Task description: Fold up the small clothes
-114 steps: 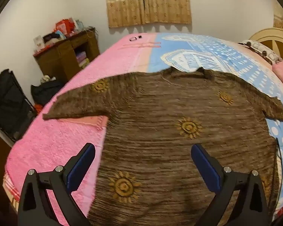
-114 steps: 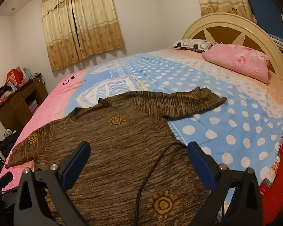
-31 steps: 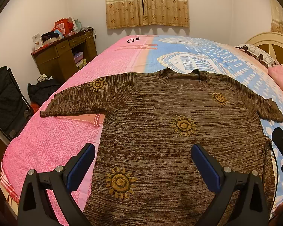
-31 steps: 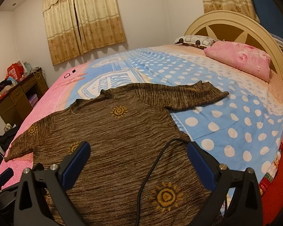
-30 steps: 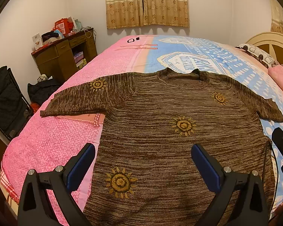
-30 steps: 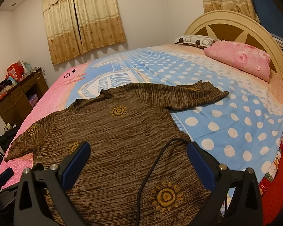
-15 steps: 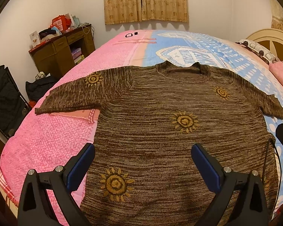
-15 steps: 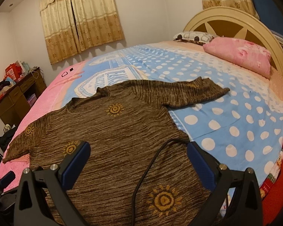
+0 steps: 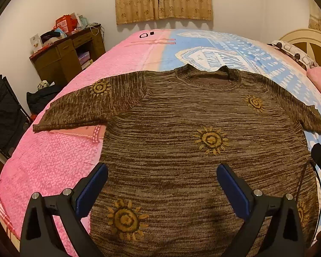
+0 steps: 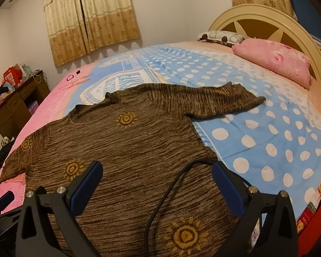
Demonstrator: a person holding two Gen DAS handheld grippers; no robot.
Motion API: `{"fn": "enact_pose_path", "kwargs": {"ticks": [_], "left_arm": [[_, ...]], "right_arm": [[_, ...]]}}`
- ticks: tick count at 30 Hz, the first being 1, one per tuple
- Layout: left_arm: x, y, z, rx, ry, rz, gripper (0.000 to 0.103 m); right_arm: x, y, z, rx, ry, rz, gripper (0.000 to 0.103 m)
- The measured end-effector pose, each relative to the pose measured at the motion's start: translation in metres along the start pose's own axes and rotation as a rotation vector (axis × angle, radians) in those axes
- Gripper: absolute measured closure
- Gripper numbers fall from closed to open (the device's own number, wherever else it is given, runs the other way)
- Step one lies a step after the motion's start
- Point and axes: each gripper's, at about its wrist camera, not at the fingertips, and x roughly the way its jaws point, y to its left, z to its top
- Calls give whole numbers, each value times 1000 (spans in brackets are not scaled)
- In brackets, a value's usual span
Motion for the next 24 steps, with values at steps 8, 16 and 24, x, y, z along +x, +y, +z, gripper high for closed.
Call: {"fn": "enact_pose_path", "kwargs": {"ticks": [8, 16, 24], "left_arm": [[9, -8, 7, 11, -1, -21, 1], [17, -10, 13, -3, -5, -128, 1], [45, -4, 28, -18, -5, -130, 1]], "right_arm": [[9, -1, 4, -8, 5, -4, 0], [26, -22, 19, 6, 18, -6, 0], [39, -163, 76, 258, -88, -216, 0]]}}
